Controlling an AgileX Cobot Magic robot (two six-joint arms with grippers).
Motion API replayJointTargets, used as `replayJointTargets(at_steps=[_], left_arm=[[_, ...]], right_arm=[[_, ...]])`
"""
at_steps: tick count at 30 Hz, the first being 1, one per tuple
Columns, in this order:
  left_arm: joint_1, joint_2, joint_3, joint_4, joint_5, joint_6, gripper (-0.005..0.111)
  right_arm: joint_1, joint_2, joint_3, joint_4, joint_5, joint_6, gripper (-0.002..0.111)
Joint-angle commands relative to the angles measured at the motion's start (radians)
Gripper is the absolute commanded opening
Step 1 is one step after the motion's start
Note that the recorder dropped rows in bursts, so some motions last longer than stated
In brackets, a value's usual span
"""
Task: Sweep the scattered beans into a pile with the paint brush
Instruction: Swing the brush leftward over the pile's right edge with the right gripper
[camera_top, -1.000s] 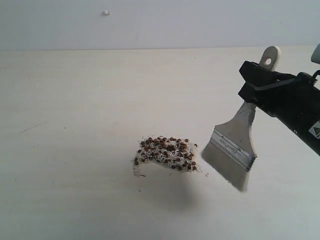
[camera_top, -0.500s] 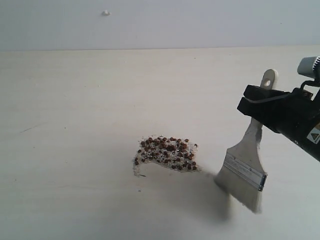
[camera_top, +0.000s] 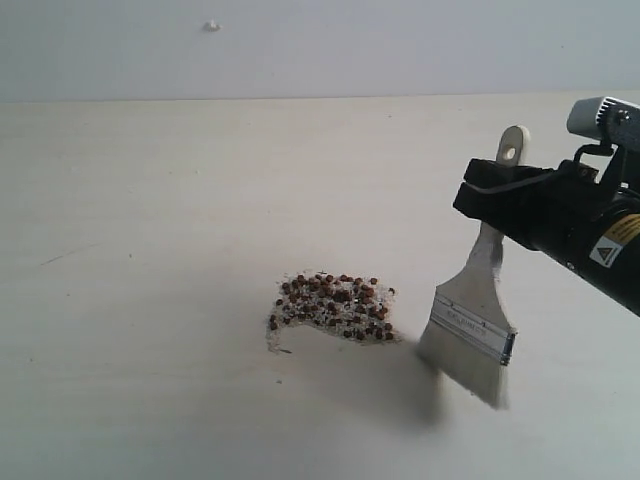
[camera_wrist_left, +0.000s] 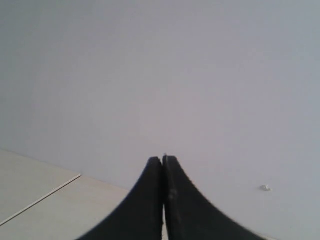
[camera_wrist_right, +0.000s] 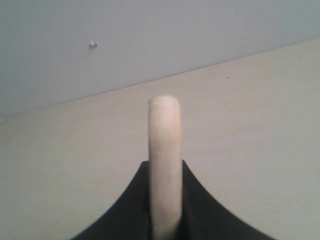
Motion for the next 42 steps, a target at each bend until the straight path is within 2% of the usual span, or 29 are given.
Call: replayJointTargets(at_steps=[1, 23, 26, 33, 42], left_arm=[[0.002, -0.006, 0.002, -0.006, -0.001, 0.004, 0.0], [0.002, -0.006, 0.002, -0.006, -0.001, 0.004, 0.0], [0.002, -0.006, 0.002, -0.006, -0.001, 0.004, 0.0], [0.002, -0.006, 0.002, -0.006, -0.001, 0.004, 0.0], [0.002, -0.006, 0.002, -0.006, -0.001, 0.004, 0.0]], right_arm=[[-0.005, 0.023, -0.024, -0.027, 0.0, 0.031, 0.0], [-0.005, 0.093, -0.084, -0.031, -0.101, 0.085, 0.0], [-0.005, 0.066, -0.078, -0.086, -0.158, 0.09, 0.0], [-0.005, 0.018, -0.078, -0.191, -0.257, 0.233, 0.0], [-0.005, 0.121, -0.133, -0.308, -0.287, 0.373, 0.0]])
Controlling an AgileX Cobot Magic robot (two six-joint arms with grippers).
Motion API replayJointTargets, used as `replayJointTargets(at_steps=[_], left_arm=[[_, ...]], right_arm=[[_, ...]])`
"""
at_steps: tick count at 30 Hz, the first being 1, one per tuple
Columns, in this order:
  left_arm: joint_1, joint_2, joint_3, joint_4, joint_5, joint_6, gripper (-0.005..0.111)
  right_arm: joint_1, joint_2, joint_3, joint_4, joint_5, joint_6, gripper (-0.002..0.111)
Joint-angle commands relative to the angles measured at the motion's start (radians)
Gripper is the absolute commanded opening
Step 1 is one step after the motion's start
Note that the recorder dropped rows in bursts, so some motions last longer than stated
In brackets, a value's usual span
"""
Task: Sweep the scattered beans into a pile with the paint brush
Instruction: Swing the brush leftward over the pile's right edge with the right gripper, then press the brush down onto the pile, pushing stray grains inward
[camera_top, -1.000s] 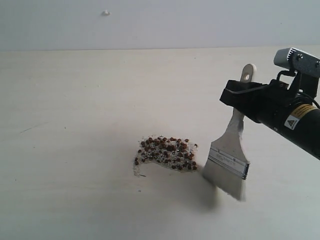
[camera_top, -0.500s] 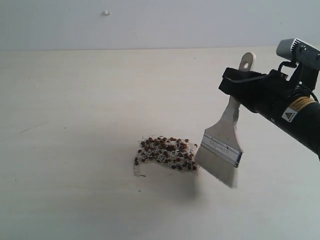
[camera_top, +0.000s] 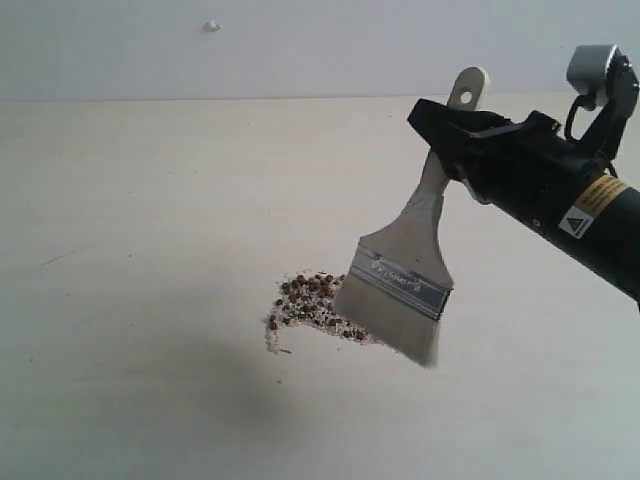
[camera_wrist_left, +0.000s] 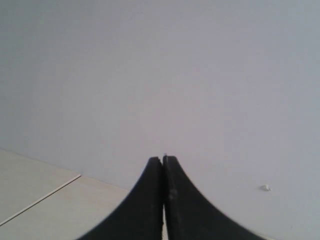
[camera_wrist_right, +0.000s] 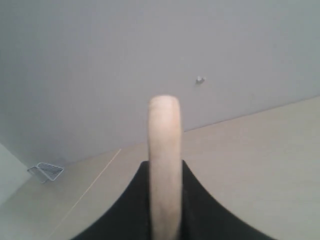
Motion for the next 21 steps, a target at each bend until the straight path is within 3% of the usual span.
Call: replayJointTargets(at_steps=[1, 5, 11, 21], left_arm=[[0.002, -0.006, 0.002, -0.006, -0.001, 0.004, 0.0], [0.002, -0.006, 0.002, -0.006, -0.001, 0.004, 0.0], [0.002, -0.006, 0.002, -0.006, 0.003, 0.004, 0.0], [0.002, -0.006, 0.002, -0.006, 0.003, 0.004, 0.0]], right_arm=[[-0.005, 0.069, -0.041, -0.062, -0.045, 0.072, 0.0], [0.008, 0.147, -0.104, -0.151, -0.05, 0.138, 0.0], [0.116, 0.246, -0.224, -0.161, -0.038, 0.13, 0.0], [0.2, 0.284, -0.343, -0.128, 0.215, 0.045, 0.0]])
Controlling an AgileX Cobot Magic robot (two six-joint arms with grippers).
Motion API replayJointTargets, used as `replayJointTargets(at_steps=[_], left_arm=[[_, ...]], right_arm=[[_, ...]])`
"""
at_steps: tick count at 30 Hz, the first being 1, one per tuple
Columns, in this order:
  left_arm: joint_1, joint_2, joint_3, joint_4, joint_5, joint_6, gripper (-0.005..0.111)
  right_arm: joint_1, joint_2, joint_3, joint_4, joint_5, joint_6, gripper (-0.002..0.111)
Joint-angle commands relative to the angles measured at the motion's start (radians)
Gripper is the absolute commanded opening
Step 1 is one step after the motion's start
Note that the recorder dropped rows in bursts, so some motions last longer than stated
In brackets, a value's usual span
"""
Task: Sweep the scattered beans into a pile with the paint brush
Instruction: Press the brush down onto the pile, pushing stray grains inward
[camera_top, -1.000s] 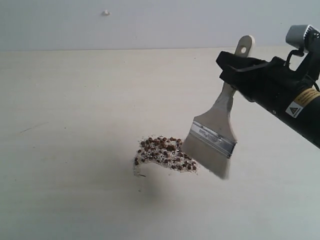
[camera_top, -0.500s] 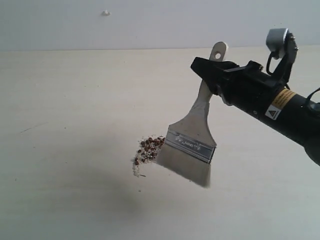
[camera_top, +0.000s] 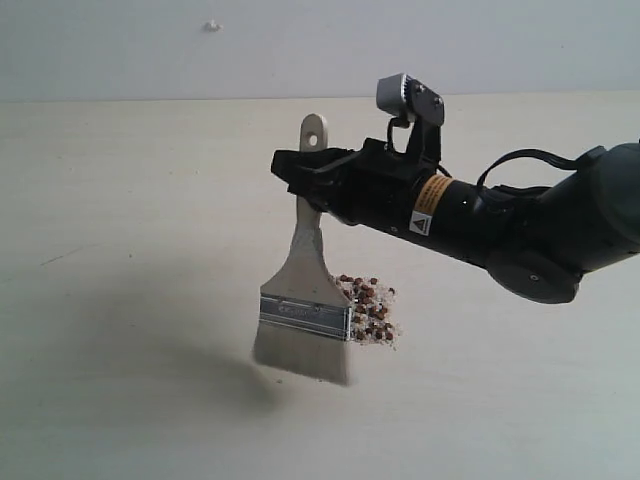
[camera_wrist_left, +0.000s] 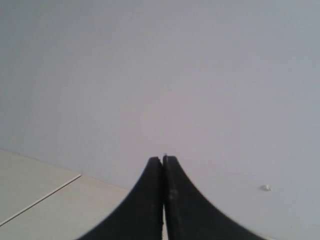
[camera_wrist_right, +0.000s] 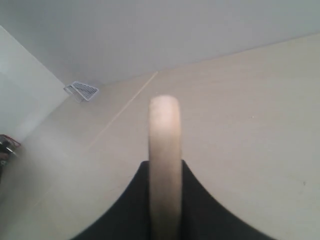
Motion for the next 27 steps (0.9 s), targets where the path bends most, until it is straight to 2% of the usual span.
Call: replayJointTargets(at_steps=[1, 6, 12, 23, 27], left_arm=[[0.002, -0.006, 0.002, -0.006, 0.003, 0.004, 0.0], [0.002, -0.006, 0.002, -0.006, 0.003, 0.004, 0.0], [0.002, -0.006, 0.002, -0.006, 0.003, 0.004, 0.0], [0.002, -0.006, 0.002, -0.006, 0.003, 0.004, 0.0], [0.002, -0.006, 0.002, -0.006, 0.003, 0.004, 0.0]], right_arm=[[0.014, 0.002, -0.022, 0.029, 0.064, -0.044, 0.0], [0.014, 0.002, -0.022, 0.079, 0.116, -0.114, 0.0], [0.014, 0.002, -0.022, 0.133, 0.088, -0.191, 0.0], [0.014, -0.046, -0.022, 0.126, 0.043, -0.164, 0.0], [0.014, -0.111, -0.022, 0.123, 0.11, -0.166, 0.0]])
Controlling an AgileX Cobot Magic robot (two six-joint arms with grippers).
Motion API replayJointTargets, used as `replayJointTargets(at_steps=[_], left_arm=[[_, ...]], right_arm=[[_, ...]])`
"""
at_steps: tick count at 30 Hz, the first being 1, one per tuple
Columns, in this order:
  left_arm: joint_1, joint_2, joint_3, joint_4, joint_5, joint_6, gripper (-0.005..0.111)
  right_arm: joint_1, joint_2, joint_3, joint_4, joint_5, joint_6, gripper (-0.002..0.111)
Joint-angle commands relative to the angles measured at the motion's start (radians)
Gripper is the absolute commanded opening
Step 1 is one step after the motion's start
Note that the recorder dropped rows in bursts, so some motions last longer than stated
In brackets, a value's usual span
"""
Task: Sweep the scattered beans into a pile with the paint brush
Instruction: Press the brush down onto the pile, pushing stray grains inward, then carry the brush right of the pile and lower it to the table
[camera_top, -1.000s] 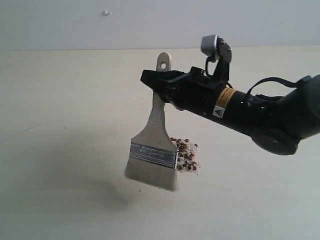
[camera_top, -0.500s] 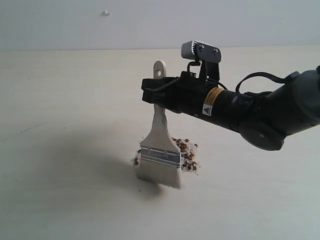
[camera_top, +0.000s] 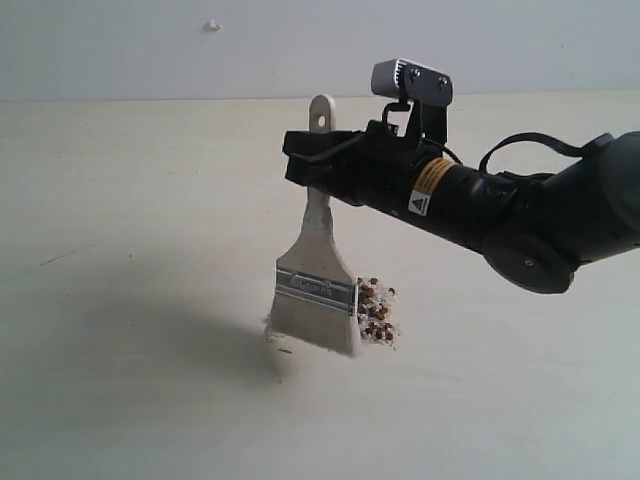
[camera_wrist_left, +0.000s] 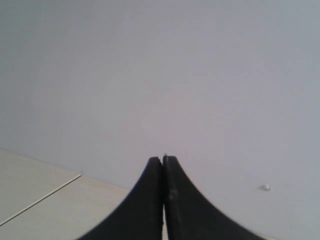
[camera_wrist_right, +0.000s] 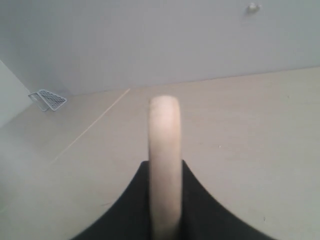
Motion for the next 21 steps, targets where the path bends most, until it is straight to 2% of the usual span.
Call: replayJointTargets(at_steps=[1, 7, 8, 9, 10, 12, 16, 18, 21], left_arm=[[0.002, -0.006, 0.002, -0.006, 0.003, 0.004, 0.0], [0.002, -0.006, 0.002, -0.006, 0.003, 0.004, 0.0], [0.002, -0.006, 0.002, -0.006, 0.003, 0.004, 0.0], [0.002, -0.006, 0.002, -0.006, 0.003, 0.004, 0.0], [0.002, -0.006, 0.002, -0.006, 0.003, 0.004, 0.0], [0.002, -0.006, 0.002, -0.006, 0.003, 0.004, 0.0], [0.002, -0.006, 0.002, -0.006, 0.003, 0.004, 0.0], [0.002, -0.006, 0.002, -0.006, 0.003, 0.004, 0.0], [0.002, -0.006, 0.002, -0.006, 0.003, 0.004, 0.0]], right_arm=[[0.002, -0.087, -0.009, -0.007, 0.071, -0.009, 0.0], [-0.008, -0.241, -0.009, -0.007, 0.383, -0.141, 0.0], [-0.038, -0.296, -0.014, -0.012, 0.544, -0.163, 0.0], [-0.058, -0.314, -0.019, -0.025, 0.602, -0.163, 0.0], [-0.127, -0.354, -0.017, -0.067, 0.696, -0.159, 0.0], [-0.222, -0.382, -0.017, -0.156, 0.79, -0.121, 0.0], [-0.335, -0.353, -0.017, -0.243, 0.837, -0.074, 0.0], [-0.366, -0.318, -0.034, -0.245, 0.851, -0.074, 0.0], [-0.366, -0.299, -0.13, -0.236, 1.038, -0.157, 0.0]])
